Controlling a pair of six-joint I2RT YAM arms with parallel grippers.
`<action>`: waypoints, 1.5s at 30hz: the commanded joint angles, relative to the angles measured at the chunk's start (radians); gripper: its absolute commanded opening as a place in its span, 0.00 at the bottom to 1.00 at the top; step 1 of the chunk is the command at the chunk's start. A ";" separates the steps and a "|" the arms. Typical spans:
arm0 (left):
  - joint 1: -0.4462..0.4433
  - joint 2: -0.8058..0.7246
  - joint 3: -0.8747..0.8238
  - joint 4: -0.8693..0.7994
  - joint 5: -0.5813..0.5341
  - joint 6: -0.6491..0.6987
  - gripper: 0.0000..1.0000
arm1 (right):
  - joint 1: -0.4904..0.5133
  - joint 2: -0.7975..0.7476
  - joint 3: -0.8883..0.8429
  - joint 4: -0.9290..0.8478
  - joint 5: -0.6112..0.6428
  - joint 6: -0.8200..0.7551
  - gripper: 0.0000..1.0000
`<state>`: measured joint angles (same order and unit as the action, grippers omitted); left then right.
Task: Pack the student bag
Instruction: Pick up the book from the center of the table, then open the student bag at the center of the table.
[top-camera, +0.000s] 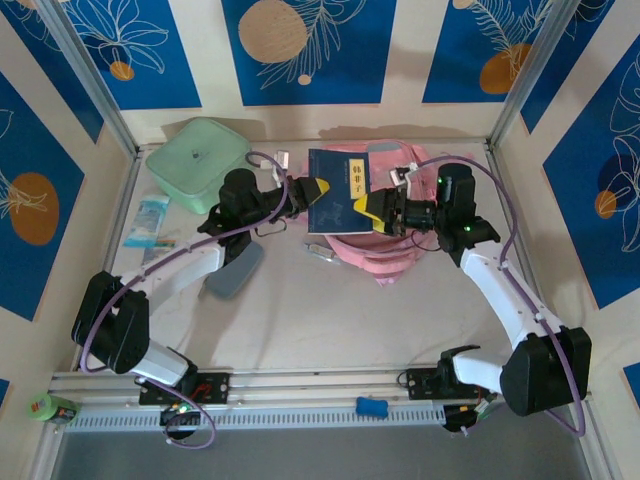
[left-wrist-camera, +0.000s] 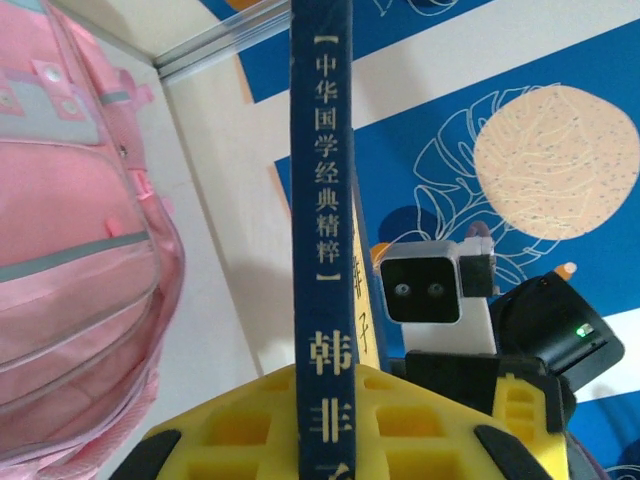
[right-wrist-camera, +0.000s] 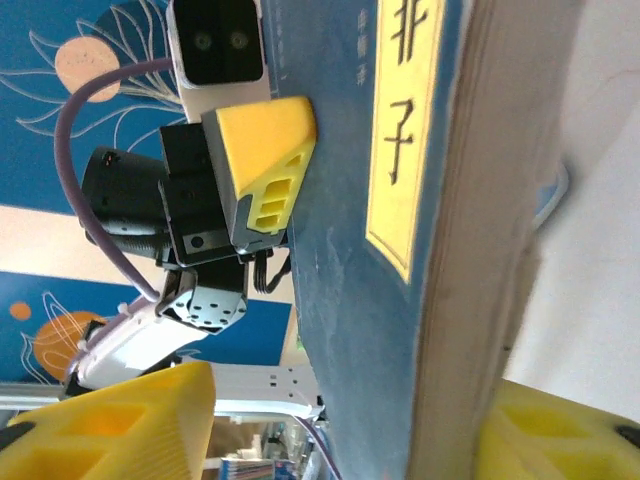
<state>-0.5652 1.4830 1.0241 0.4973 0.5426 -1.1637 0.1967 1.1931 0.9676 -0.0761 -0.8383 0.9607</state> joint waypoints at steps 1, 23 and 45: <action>-0.007 -0.036 0.039 -0.057 -0.017 0.076 0.00 | -0.011 -0.017 0.017 -0.015 -0.013 -0.017 0.45; -0.063 -0.005 0.191 -0.612 -0.212 0.725 0.49 | -0.227 -0.099 0.156 -0.610 0.233 -0.278 0.00; -0.281 0.641 0.812 -0.934 -0.413 1.433 0.71 | -0.642 -0.198 0.040 -0.695 0.349 -0.318 0.00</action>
<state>-0.8303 2.0789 1.7615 -0.3702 0.1513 0.1806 -0.4244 0.9989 1.0206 -0.7933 -0.4889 0.6540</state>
